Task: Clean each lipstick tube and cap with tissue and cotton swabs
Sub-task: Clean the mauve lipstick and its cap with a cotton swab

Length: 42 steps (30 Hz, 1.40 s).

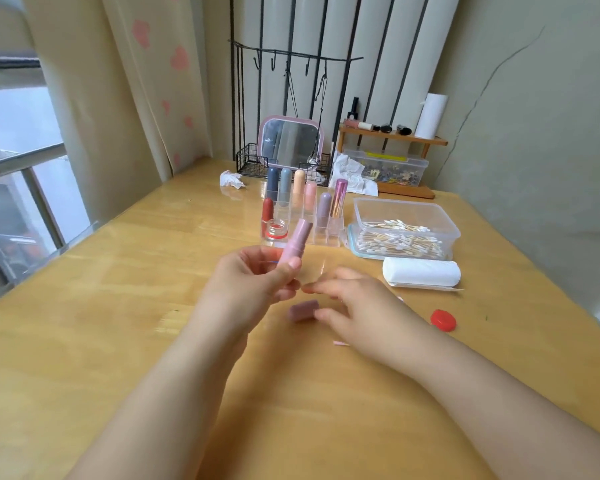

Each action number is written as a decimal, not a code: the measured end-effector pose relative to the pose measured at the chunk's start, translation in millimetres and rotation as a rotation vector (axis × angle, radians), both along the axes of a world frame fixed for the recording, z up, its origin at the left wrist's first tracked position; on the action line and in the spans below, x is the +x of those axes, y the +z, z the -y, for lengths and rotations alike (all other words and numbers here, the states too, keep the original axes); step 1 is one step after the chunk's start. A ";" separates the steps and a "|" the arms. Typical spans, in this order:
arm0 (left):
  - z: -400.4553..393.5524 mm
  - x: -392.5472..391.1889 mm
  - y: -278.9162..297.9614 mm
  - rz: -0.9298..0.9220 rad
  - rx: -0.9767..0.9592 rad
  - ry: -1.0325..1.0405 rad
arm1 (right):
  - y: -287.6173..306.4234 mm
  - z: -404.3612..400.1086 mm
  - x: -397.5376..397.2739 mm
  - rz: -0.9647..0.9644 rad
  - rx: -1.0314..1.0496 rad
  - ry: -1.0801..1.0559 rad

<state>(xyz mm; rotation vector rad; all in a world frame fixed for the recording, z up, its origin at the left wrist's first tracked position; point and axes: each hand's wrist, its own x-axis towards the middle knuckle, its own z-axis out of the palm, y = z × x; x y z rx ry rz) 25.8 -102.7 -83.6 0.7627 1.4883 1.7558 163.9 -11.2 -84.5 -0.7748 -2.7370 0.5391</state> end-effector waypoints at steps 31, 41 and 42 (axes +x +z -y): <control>-0.1 25.5 0.6 -0.302 0.100 -0.167 | 43.5 5.3 9.8 -0.633 -0.463 -0.021; -3.9 30.3 1.6 -0.670 -0.123 -0.067 | 35.1 -0.4 12.5 -0.487 -0.333 -0.060; -3.3 29.3 5.5 -0.743 -0.161 -0.011 | 36.1 -5.6 11.4 -0.474 -0.321 -0.084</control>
